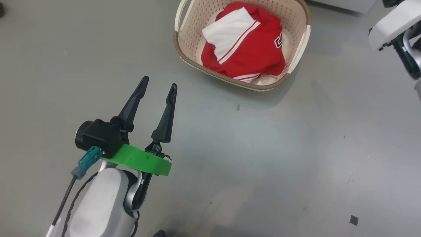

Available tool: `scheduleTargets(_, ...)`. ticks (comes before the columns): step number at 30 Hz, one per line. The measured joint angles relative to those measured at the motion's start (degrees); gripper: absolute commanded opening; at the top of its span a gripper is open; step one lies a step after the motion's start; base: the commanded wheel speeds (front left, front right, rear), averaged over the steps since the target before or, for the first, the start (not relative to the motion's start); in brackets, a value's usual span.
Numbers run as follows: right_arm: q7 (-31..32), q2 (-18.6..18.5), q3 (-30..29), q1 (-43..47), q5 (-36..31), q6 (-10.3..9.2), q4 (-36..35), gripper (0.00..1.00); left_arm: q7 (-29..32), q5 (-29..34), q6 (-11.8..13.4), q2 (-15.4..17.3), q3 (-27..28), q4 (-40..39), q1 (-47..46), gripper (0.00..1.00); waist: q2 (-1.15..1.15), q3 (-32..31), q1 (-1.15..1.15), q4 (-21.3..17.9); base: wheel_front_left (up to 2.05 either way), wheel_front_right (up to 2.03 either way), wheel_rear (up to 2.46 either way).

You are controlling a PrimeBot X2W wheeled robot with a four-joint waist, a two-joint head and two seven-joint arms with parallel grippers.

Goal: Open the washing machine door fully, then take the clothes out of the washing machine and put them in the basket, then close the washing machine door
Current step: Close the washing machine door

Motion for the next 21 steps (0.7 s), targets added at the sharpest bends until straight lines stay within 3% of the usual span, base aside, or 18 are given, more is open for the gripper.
scheduleTargets(13, -0.5, 3.4, -2.4, 11.6, 3.4, -0.16, -0.5, 0.0, 0.0, 3.3, 0.0, 1.3, 2.5, 2.2, 2.8, 1.0, 0.0, -9.5, 0.0, -6.3, 0.0, 0.0, 0.0)
scheduleTargets(21, -0.5, 4.6, -5.7, 20.5, 5.1, -2.07, -3.7, 0.0, 0.0, 3.4, 0.0, 1.6, 3.9, 3.4, 6.9, 1.0, 0.0, -15.2, 0.0, -9.5, 0.0, 0.0, 0.0)
